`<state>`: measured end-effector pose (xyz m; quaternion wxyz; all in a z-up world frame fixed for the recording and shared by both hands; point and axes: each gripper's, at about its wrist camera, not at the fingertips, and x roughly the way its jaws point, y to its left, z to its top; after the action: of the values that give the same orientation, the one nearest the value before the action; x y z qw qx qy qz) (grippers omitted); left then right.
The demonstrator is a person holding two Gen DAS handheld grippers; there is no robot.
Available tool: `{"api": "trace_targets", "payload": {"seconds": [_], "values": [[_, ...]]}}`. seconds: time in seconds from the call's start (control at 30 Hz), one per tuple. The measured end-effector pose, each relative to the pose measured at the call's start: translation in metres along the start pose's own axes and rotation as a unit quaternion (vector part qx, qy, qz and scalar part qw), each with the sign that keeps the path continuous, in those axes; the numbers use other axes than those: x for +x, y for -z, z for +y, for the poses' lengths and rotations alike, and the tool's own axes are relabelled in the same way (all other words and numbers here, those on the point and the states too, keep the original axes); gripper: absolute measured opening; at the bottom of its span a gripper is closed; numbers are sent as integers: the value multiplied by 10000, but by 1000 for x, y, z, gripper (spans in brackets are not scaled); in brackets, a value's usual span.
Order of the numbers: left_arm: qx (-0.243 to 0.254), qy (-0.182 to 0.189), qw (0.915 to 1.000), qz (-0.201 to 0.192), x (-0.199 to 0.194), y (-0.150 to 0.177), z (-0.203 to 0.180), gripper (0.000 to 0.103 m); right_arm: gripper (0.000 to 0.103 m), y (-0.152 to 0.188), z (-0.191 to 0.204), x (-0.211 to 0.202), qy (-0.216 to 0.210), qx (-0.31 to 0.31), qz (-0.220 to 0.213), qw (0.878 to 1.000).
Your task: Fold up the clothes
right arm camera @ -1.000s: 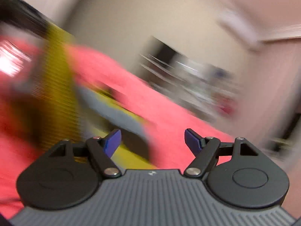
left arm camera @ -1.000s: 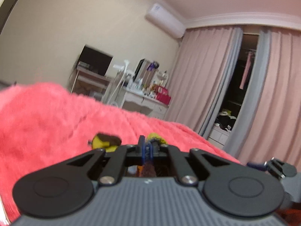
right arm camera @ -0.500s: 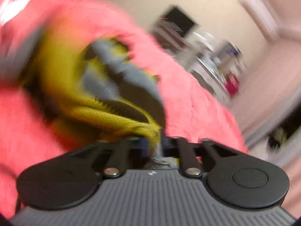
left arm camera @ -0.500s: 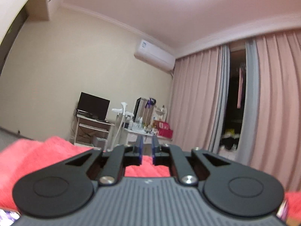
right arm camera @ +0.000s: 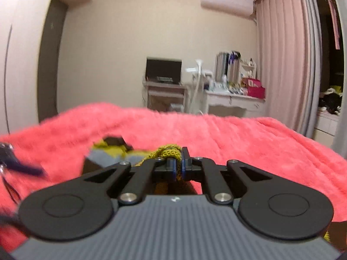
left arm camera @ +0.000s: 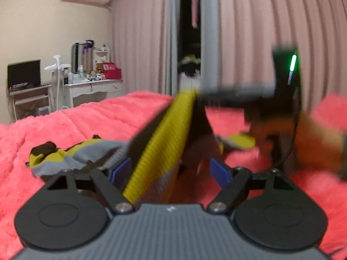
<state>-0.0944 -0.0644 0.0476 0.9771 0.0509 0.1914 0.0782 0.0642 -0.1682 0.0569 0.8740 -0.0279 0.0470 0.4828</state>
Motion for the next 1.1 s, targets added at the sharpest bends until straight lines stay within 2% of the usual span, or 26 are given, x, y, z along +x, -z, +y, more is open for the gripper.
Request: {"api": "trace_targets", "payload": {"seconds": [0.1,0.13,0.17,0.2,0.23,0.27,0.33,0.37,0.47,0.57,0.63,0.77,0.8,0.87,0.93,0.97,1.0,1.1], "values": [[302,-476,9983,112,27,9,-1,86,8,-6,-4,-20,-250,214,-494,9982],[437,-787,9958,179,39,12,1,85,8,-5,-5,-24,-300,212,-554,9978],[538,-1043,9928,241,49,13,5,78,8,-5,-5,-26,-336,194,-583,9975],[549,-1214,9907,272,51,12,11,55,8,-4,-6,-29,-371,177,-612,9973],[439,-1382,9890,289,52,9,20,36,9,-4,-6,-32,-407,159,-642,9970],[294,-1490,9880,286,52,5,27,11,9,-3,-6,-34,-442,142,-671,9967],[-331,-1731,9843,36,43,-7,53,12,10,4,-4,-25,-393,-142,-323,9986],[-470,-1825,9820,-106,36,-12,62,11,10,9,-2,-19,-331,-340,-114,9988],[-585,-2073,9756,-414,15,-30,80,11,11,27,11,3,-327,-999,675,9922],[-621,-2186,9721,-575,-3,-42,88,11,14,35,26,12,-517,-1391,1039,9835],[-595,-2230,9704,-713,-13,-49,87,11,20,39,33,13,-633,-1578,1210,9780],[-563,-2227,9686,-948,-30,-59,81,11,44,43,40,12,-719,-1693,1412,9727],[-573,-2209,9683,-1019,-35,-63,80,11,51,46,39,16,-643,-1669,1443,9732],[-626,-2168,9674,-1150,-44,-68,80,11,55,53,37,28,-384,-1746,1546,9717],[-762,-2074,9675,-1226,-50,-75,81,11,52,61,38,43,-21,-2026,1703,9643],[-780,-2052,9678,-1232,-51,-77,82,11,34,62,38,45,65,-2080,1623,9645],[-762,-2048,9683,-1212,-53,-80,83,11,9,52,33,38,132,-1823,1334,9741],[-784,-2032,9707,-1012,-55,-83,92,12,11,14,9,9,248,-722,333,9965]]}}
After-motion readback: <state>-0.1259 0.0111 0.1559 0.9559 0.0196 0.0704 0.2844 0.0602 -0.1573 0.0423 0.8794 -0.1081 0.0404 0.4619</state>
